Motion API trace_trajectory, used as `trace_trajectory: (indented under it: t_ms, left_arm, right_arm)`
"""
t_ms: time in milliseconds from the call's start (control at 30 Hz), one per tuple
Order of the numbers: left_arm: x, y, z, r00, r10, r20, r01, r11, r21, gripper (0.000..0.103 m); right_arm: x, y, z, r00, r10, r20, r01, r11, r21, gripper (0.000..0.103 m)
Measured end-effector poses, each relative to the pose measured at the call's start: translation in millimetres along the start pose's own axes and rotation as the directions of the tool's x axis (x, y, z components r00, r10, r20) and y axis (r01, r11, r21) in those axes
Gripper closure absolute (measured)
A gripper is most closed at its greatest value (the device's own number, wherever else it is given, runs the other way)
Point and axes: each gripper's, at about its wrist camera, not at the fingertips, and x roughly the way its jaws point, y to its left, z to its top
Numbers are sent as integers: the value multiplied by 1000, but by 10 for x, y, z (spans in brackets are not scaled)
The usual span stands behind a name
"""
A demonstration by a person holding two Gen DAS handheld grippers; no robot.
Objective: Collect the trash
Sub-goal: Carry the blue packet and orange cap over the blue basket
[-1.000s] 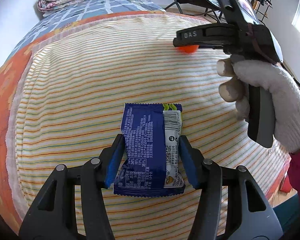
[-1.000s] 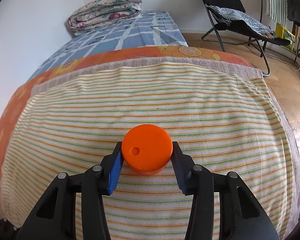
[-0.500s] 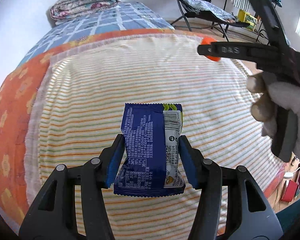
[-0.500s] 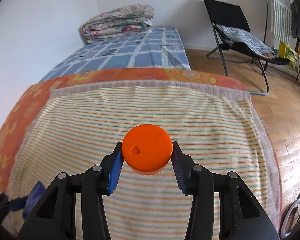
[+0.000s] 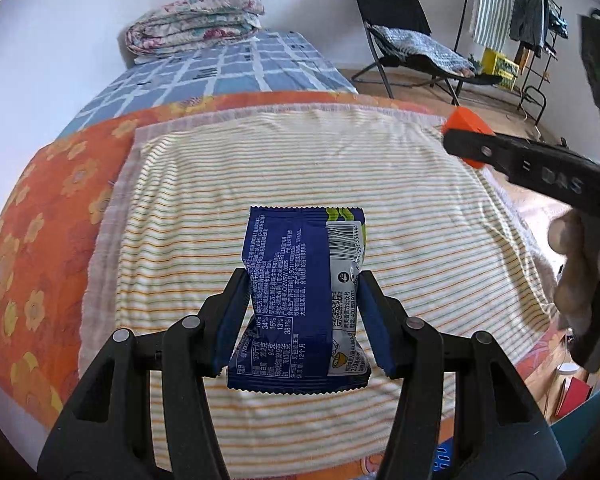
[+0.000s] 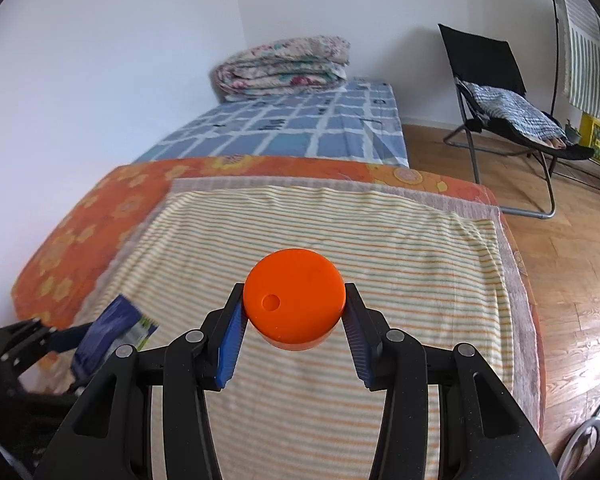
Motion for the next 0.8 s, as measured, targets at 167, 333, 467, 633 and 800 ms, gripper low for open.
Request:
trace_trajectory:
  t_ms: [167,333,467,633,800]
  left_arm:
    - [-238,-12,-100,1000,-7,22,8,1000,-16,47]
    - [-495,-64,-266,999,-24,44,25,999,-21,47]
    - [-678,-120,-435,998,-22,52,23,1000,-10,47]
    - [-853,-138,-714,999,-23,45,24,1000,-15,47]
    - [-913,-129,-996,1000,-16,13,16,1000,-15,47]
  right_arm:
    - [-344,89,-118,999,45,26,-45,999,-13,58]
    - [-652,201,-311,995,92,32,-91,995,-44,58]
    - [-859,318,-531,990,140,16,-138,988,-70,58]
    - [-1092,431,-821,983,182,-1,-182,979,-90,58]
    - [-1240,509,-1091,976,215,-34,-218,970,-107,58]
